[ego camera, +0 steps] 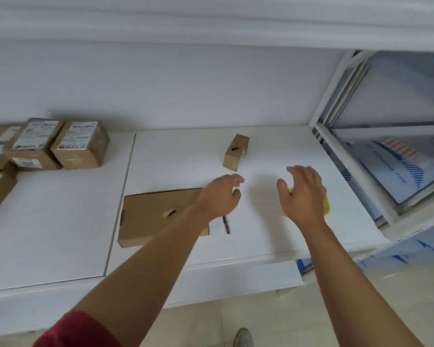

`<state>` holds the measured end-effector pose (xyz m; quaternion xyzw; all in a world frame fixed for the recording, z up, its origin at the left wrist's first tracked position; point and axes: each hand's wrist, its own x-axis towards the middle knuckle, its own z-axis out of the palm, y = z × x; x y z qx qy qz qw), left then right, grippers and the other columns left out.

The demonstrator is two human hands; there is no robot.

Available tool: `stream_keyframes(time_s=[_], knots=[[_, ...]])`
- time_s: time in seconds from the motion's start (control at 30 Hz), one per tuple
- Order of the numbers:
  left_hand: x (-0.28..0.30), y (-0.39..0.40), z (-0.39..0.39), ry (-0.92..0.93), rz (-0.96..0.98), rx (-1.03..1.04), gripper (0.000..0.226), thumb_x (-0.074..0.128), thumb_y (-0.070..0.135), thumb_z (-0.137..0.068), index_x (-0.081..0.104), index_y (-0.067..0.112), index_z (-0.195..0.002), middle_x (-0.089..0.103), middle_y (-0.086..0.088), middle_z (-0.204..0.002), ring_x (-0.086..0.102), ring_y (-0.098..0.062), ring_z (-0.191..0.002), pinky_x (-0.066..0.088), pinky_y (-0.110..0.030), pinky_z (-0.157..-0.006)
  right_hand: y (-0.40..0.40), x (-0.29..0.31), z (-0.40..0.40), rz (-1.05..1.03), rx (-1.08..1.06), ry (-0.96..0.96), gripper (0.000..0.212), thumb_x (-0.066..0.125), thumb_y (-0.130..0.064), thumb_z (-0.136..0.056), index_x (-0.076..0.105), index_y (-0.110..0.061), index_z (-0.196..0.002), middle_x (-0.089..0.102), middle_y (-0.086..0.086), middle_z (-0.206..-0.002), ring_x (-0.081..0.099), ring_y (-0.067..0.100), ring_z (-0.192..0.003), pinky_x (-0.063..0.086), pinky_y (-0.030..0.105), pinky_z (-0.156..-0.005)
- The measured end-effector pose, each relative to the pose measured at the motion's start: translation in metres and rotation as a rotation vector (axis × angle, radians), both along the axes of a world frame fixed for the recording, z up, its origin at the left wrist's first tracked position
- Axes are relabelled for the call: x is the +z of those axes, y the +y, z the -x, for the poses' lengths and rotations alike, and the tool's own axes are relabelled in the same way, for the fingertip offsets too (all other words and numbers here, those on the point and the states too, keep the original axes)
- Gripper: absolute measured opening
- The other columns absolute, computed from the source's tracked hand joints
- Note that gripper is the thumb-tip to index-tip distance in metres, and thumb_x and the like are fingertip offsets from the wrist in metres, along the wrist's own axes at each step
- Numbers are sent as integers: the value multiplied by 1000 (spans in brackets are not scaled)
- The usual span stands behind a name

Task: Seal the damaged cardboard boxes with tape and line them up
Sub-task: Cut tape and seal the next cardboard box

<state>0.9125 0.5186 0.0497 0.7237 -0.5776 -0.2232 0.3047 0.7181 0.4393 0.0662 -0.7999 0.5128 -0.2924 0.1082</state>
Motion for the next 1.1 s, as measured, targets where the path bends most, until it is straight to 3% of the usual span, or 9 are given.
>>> stream_keyframes(time_s=[0.1,0.23,0.37,0.47,0.6,0.7,0.8,1.0,1.1], knots=[[-19,-32,42,-26,-132,-127,45,44,13,-100,46,20,-145,51,-2,-145,46,-21,-133,35,-35,-112,-35,-5,31,-215,-44,213,52,47,-44,-97,48,-18,-142,44,5,-149,26,26,-144,19,50,-113],[-37,-67,71,-48,-282,-184,47,36,18,-105,35,24,-152,37,-2,-157,31,-27,-144,23,-38,-118,-55,-4,48,-394,63,330,63,37,-55,-81,58,-20,-129,58,5,-130,53,27,-121,35,42,-103],[-41,-89,77,-179,-406,-124,37,39,25,-103,52,36,-136,45,-1,-144,35,-31,-133,28,-41,-108,-67,-11,58,-417,167,231,37,53,-52,-90,61,-16,-96,58,2,-95,58,24,-92,46,36,-78],[-40,-94,63,-130,-395,-153,28,48,21,-101,63,24,-124,57,-2,-133,49,-25,-126,36,-36,-105,-74,-15,62,-432,210,205,39,53,-54,-91,58,-16,-90,56,1,-89,56,22,-86,46,34,-72],[-44,-85,49,-69,-386,-152,24,52,15,-100,64,13,-121,61,-5,-129,54,-21,-122,36,-23,-97,-79,-15,67,-327,315,294,34,58,-50,-88,58,-17,-92,53,0,-89,55,24,-87,45,35,-74],[-53,-82,50,-102,-355,-106,19,52,17,-100,65,17,-113,61,-3,-122,55,-21,-116,36,-25,-97,-80,-12,62,-118,389,453,36,54,-50,-91,61,-16,-100,57,4,-95,53,27,-93,41,38,-82],[-56,-80,46,-123,-326,-40,9,54,20,-97,63,21,-101,59,-4,-116,53,-26,-112,38,-31,-96,-85,-9,57,4,334,639,35,49,-48,-92,62,-16,-100,60,6,-100,54,28,-98,34,36,-79],[-54,-78,40,-75,-363,-6,11,52,16,-97,62,20,-97,56,-7,-120,50,-28,-116,38,-34,-100,-99,0,60,-226,230,812,32,49,-49,-94,54,-18,-86,59,2,-94,56,26,-103,31,34,-78],[-50,-77,42,-30,-338,37,24,50,16,-100,61,14,-121,51,-8,-133,48,-26,-126,39,-35,-106,-96,4,55,-250,212,912,39,44,-55,-95,58,-19,-99,55,4,-106,49,27,-115,32,38,-86]])
